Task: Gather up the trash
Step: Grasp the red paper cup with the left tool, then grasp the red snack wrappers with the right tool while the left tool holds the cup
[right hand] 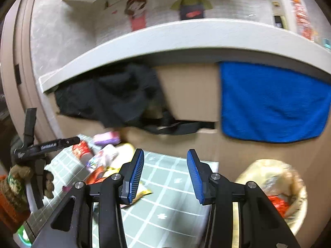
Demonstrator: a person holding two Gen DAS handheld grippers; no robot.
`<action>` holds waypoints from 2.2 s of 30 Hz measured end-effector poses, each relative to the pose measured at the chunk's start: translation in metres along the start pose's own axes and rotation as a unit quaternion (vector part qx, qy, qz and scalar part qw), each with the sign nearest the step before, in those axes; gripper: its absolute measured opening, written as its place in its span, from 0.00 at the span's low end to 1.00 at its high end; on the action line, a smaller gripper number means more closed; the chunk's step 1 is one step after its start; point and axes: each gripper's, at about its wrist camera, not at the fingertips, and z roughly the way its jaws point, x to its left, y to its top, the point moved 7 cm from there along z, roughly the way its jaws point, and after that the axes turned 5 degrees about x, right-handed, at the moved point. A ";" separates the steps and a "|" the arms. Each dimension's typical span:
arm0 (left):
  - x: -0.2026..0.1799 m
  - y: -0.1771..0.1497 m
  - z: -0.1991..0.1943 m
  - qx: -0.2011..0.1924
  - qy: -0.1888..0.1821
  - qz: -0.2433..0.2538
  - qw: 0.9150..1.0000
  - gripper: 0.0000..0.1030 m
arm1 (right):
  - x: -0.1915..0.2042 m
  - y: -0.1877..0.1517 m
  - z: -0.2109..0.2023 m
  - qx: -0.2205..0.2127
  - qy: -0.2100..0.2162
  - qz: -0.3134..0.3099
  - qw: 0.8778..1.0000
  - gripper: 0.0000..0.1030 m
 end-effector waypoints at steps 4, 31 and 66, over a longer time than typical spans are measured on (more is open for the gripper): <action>0.052 -0.002 0.008 0.007 0.000 -0.036 0.999 0.74 | 0.037 -0.015 0.030 0.035 0.015 -0.026 0.999 0.40; 0.041 -0.016 0.047 0.105 -0.131 -0.050 0.985 0.46 | 0.083 -0.057 0.090 0.121 0.051 -0.049 0.990 0.40; 0.019 -0.072 -0.067 -0.002 -0.023 -0.017 1.000 0.04 | 0.167 -0.075 0.169 0.216 0.110 -0.081 0.967 0.28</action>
